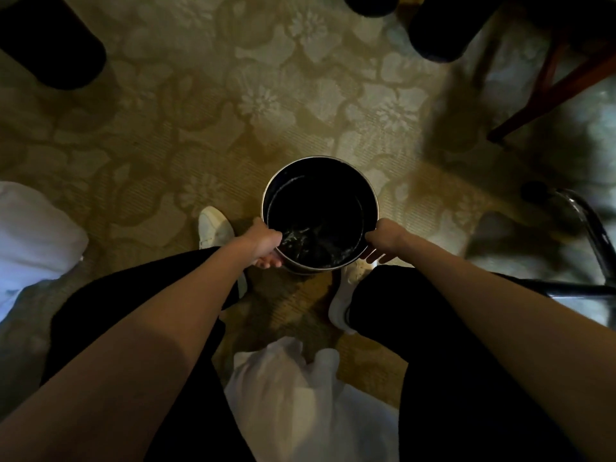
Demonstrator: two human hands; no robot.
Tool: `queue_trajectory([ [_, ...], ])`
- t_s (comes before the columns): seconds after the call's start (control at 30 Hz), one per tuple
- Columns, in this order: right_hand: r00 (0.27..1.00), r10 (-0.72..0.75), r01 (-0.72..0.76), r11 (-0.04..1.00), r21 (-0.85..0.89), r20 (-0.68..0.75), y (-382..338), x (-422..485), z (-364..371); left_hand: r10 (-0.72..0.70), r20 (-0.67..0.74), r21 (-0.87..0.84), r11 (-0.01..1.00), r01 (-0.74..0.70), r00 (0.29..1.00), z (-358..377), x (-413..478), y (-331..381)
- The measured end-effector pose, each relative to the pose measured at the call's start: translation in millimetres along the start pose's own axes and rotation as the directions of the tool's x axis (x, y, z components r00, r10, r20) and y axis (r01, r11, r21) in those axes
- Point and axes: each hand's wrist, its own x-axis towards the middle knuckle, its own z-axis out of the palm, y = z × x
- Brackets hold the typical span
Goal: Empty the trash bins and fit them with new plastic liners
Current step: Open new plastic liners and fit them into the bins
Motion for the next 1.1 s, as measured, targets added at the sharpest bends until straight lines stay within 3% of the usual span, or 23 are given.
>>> queue_trajectory([
  [0.3,0.997,0.061,-0.055,0.994,-0.095,0.052,9.8,60.2,20.9,-0.090,-0.037,0.011,0.996,0.090,0.995,13.9,42.0,-18.4],
  [0.43,0.998,0.042,-0.047,0.995,-0.085,-0.055,12.3,72.6,24.7,-0.120,-0.064,0.033,0.992,0.122,0.991,19.3,49.9,-17.5],
  [0.57,0.998,0.055,-0.051,0.995,-0.088,0.039,16.0,70.0,26.9,-0.134,-0.069,0.039,0.990,0.137,0.989,19.6,44.1,-16.1],
  [0.77,0.990,-0.042,0.013,0.978,-0.210,-0.133,5.1,40.2,22.7,-0.064,-0.143,0.232,0.968,0.096,0.988,13.6,18.1,-1.0],
  [0.9,0.958,-0.203,0.165,0.968,-0.188,-0.205,-3.5,4.4,15.2,0.151,-0.196,0.302,0.949,-0.087,0.969,3.2,-18.3,20.4],
  [1.1,0.840,-0.393,0.455,0.886,0.092,-0.374,-10.5,-76.5,12.4,0.445,-0.295,0.031,0.889,-0.457,0.846,-0.2,-104.1,25.6],
])
